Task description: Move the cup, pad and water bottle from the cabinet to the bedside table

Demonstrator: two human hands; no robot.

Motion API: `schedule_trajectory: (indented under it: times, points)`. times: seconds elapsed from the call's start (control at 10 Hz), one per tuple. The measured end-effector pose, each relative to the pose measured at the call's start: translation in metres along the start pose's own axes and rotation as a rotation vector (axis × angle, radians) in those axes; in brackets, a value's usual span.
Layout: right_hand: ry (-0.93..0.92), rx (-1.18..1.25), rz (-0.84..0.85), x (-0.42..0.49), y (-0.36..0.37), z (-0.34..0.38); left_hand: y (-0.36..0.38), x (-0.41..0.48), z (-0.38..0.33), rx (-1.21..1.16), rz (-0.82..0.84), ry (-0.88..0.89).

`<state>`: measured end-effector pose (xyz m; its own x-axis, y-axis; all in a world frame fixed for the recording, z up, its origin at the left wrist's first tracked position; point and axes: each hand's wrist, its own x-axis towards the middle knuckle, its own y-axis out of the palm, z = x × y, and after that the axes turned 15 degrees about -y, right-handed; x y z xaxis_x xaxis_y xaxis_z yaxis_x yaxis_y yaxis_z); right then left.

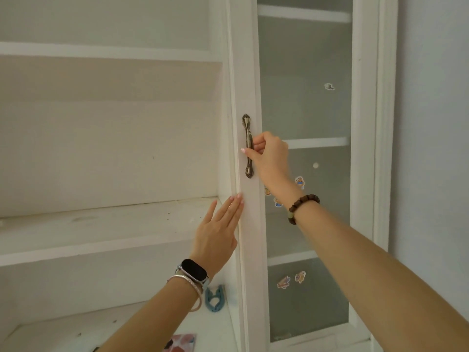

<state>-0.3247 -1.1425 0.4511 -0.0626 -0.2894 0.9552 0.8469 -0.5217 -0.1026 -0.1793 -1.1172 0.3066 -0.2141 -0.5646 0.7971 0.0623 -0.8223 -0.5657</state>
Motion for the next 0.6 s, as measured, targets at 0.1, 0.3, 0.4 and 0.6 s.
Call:
schedule_trajectory:
  times: [0.1, 0.3, 0.4, 0.6]
  points:
    - [0.002, 0.008, 0.017, 0.001, -0.003, 0.001, 0.001, 0.0, -0.002, -0.008, -0.009, -0.009]
    - [0.002, -0.02, 0.039, 0.0, -0.006, 0.008, -0.002, 0.0, -0.006, 0.03, 0.032, -0.036]
    - [-0.01, -0.117, 0.071, 0.0, -0.005, 0.012, -0.007, 0.0, -0.004, 0.086, 0.048, -0.03]
    - [-0.017, -0.197, 0.222, -0.017, -0.033, 0.034, -0.042, -0.001, -0.01, 0.067, 0.145, -0.044]
